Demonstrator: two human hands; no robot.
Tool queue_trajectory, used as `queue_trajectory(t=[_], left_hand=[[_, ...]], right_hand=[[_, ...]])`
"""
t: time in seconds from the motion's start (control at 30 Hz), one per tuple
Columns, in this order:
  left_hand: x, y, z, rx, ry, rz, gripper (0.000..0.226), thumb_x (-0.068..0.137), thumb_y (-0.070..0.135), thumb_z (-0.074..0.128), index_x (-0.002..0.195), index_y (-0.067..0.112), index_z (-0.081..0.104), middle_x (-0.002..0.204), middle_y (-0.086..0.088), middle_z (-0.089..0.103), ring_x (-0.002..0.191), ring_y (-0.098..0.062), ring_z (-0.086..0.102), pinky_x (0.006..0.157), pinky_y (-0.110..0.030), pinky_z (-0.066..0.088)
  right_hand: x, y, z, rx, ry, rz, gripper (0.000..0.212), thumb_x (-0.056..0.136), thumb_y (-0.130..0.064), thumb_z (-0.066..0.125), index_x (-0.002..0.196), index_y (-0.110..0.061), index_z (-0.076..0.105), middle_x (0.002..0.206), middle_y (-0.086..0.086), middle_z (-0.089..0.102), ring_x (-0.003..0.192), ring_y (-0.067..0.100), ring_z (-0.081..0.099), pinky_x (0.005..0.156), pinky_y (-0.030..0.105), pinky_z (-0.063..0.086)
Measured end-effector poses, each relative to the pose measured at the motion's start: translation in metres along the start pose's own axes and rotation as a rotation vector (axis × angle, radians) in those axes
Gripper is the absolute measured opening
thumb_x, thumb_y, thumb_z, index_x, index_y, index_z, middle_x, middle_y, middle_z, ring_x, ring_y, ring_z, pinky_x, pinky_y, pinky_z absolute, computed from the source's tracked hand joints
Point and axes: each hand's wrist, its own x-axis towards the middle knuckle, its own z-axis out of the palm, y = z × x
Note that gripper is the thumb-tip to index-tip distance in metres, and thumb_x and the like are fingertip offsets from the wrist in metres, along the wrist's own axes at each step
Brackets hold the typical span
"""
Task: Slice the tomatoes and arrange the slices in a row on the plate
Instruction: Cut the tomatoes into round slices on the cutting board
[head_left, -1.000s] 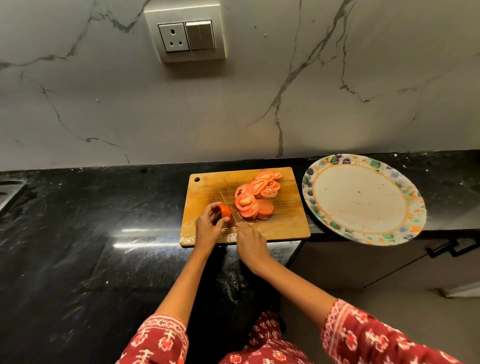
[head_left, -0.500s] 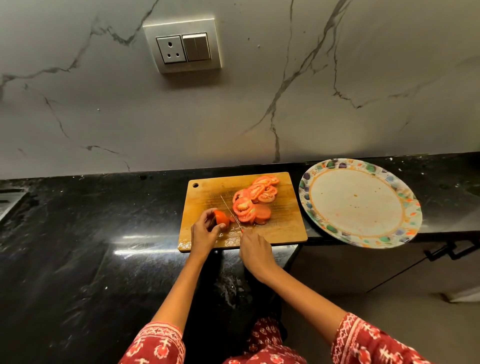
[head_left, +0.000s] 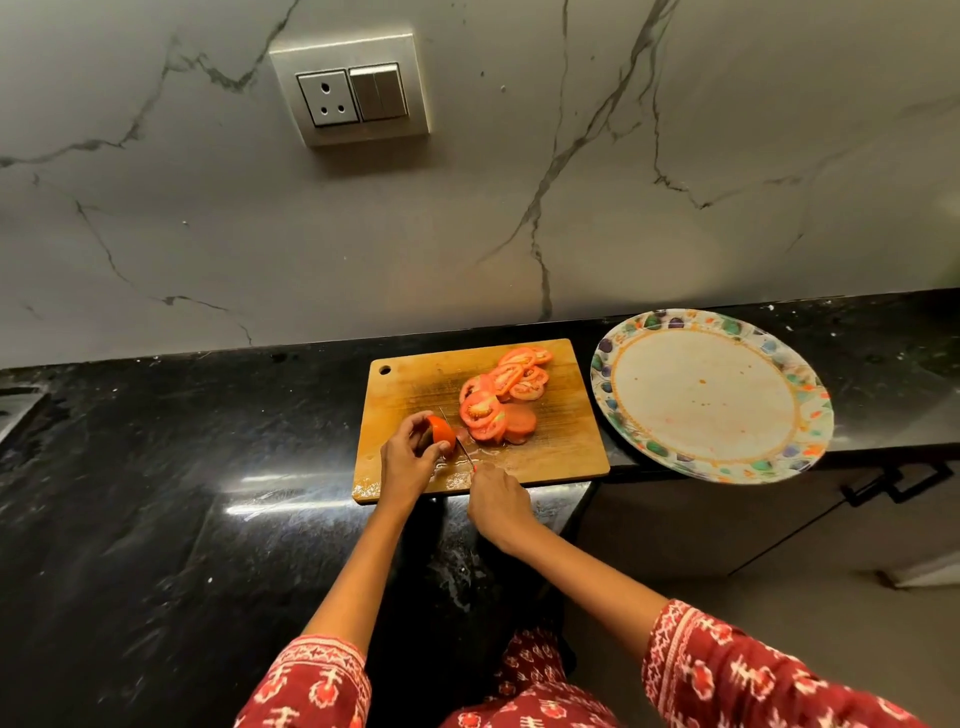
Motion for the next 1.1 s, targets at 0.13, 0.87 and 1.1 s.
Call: queue_trajectory(t=[0.13, 0.87, 1.1], left_hand=[[0.0, 0.003, -0.003, 0.008, -0.024, 0.013, 0.046, 0.075, -0.003, 0.07, 0.118, 0.005, 0.053, 0.111, 0.0, 0.055, 0.104, -0.015, 0.056, 0.091, -0.025, 0.046], [0.0, 0.006, 0.001, -0.145, 0.035, -0.004, 0.044, 0.079, -0.004, 0.066, 0.121, -0.003, 0.055, 0.119, -0.012, 0.058, 0.108, -0.015, 0.054, 0.088, -0.013, 0.045], [0.004, 0.006, 0.0, -0.109, 0.002, -0.002, 0.044, 0.079, -0.001, 0.066, 0.122, -0.003, 0.055, 0.123, -0.017, 0.058, 0.111, -0.015, 0.054, 0.091, -0.018, 0.045]], right_hand=[[-0.004, 0.013, 0.003, 0.034, 0.034, 0.015, 0.028, 0.096, -0.003, 0.034, 0.122, 0.0, 0.045, 0.121, 0.019, 0.056, 0.115, 0.035, 0.052, 0.087, 0.04, 0.044], [-0.002, -0.01, -0.017, 0.078, 0.077, -0.048, 0.025, 0.098, -0.01, 0.038, 0.118, 0.001, 0.049, 0.118, 0.02, 0.058, 0.113, 0.036, 0.053, 0.085, 0.038, 0.043], [0.011, -0.011, -0.023, 0.025, 0.088, -0.088, 0.027, 0.099, -0.01, 0.034, 0.118, 0.001, 0.049, 0.119, 0.022, 0.058, 0.112, 0.038, 0.054, 0.084, 0.039, 0.044]])
